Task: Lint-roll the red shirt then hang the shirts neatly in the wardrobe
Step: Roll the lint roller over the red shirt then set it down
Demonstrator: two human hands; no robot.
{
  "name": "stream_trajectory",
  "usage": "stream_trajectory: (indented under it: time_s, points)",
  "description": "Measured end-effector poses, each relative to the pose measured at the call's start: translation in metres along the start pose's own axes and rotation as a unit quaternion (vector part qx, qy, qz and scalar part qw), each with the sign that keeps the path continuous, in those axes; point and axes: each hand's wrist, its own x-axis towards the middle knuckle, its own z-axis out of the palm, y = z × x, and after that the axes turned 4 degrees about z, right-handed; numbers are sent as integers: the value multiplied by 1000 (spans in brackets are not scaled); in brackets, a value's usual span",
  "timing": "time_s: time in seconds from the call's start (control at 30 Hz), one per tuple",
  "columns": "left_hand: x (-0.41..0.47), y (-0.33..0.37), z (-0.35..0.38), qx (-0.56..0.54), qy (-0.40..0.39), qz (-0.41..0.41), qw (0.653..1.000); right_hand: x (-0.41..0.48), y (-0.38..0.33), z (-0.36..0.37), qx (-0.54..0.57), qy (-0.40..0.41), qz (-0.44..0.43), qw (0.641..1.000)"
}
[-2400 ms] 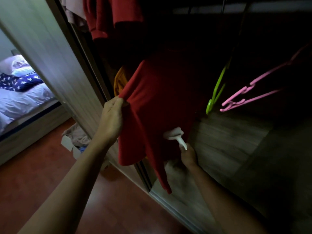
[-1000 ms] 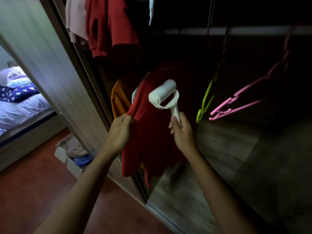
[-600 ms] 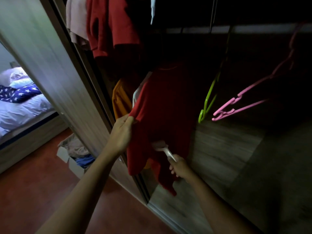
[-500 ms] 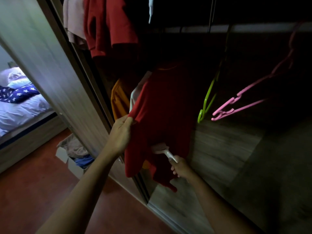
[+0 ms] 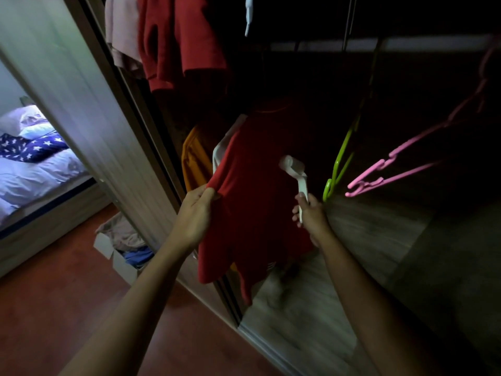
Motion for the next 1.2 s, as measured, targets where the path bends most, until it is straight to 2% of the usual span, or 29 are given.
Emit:
stream_trajectory:
  time_s: [0.13, 0.27, 0.47, 0.57, 0.73, 0.9, 1.03, 1.2]
  points:
    - [0, -4, 5, -3, -13, -10, 1000, -16, 47, 11, -63, -67, 45, 995]
    - [4, -10, 11, 4, -30, -16, 999, -42, 110, 17, -123, -128, 138, 974]
    - [10, -24, 23, 14, -65, -34, 997, -88, 152, 0, -142, -121, 203, 961]
    - [8, -35, 32, 9, -91, -28, 995, -109, 147, -6, -127, -63, 209, 967]
    - [1, -63, 45, -32, -150, -33, 988, -147, 123, -8, -89, 69, 171, 979]
    - [-24, -85, 67, 9, -209, 71, 975, -228, 99, -10, -42, 201, 111, 972]
    - [-75, -103, 100, 48, -287, 163, 943, -305, 101, -19, -44, 277, 101, 954]
    - [-172, -112, 155, 65, -423, 253, 867, -407, 130, -38, 6, 373, 115, 921]
